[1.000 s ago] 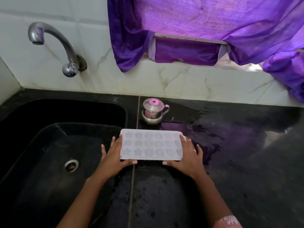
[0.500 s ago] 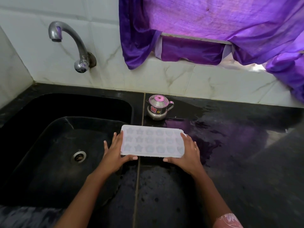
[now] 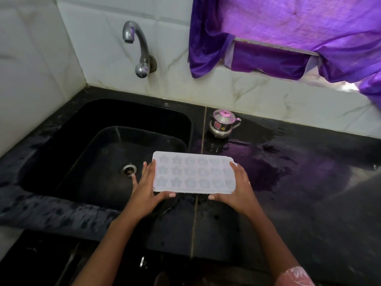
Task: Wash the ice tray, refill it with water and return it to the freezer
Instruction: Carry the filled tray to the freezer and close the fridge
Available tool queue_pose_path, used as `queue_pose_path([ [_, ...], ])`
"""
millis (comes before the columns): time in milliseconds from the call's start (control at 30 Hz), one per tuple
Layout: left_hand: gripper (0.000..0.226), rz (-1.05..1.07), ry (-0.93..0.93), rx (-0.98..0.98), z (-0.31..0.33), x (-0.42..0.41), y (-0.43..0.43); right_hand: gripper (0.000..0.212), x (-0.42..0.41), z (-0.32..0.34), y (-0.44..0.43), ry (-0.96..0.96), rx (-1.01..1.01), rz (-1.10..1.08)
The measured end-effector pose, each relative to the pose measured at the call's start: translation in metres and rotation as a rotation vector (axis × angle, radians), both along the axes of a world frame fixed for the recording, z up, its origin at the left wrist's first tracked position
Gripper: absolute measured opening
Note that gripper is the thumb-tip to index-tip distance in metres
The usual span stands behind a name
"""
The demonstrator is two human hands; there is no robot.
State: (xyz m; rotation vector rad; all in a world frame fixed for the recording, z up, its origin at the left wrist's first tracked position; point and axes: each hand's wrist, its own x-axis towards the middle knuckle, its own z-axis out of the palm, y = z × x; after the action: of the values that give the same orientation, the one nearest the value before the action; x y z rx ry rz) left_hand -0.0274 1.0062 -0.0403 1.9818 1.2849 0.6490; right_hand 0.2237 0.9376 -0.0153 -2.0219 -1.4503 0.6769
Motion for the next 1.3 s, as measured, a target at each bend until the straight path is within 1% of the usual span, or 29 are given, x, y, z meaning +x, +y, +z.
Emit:
queue_pose_path([
  [167,0.113,0.081,0.016,0.014,-0.001,-0.031,-0.026,0.127,-0.025,0.002,-0.008,0.066,0.007,0.093],
  [300,0.11,0.161,0.02,0.019,0.002,-0.049,-0.052,0.123,-0.04,0.003,-0.009,0.099,0.019,0.187],
  [433,0.117,0.292,0.017,0.037,0.005,-0.061,-0.08,0.117,-0.051,0.007,-0.007,0.105,0.043,0.316],
  [533,0.115,0.386,0.012,0.041,0.006,-0.063,-0.107,0.119,-0.055,0.006,-0.006,0.126,0.035,0.413],
  [700,0.115,0.571,-0.001,0.028,-0.001,-0.057,-0.156,0.119,-0.062,0.004,-0.01,0.104,0.015,0.571],
  [800,0.111,0.665,0.007,0.019,-0.001,-0.052,-0.187,0.119,-0.07,0.004,-0.015,0.091,-0.003,0.662],
  [900,0.115,0.762,0.019,0.0,-0.004,-0.052,-0.219,0.119,-0.08,0.002,-0.024,0.091,-0.035,0.756],
  [1000,0.115,0.849,0.026,-0.018,-0.006,-0.055,-0.248,0.119,-0.093,0.0,-0.034,0.096,-0.064,0.837],
  [1300,0.118,1.094,0.002,-0.007,-0.011,-0.063,-0.331,0.114,-0.14,-0.005,-0.073,0.09,-0.061,1.097],
])
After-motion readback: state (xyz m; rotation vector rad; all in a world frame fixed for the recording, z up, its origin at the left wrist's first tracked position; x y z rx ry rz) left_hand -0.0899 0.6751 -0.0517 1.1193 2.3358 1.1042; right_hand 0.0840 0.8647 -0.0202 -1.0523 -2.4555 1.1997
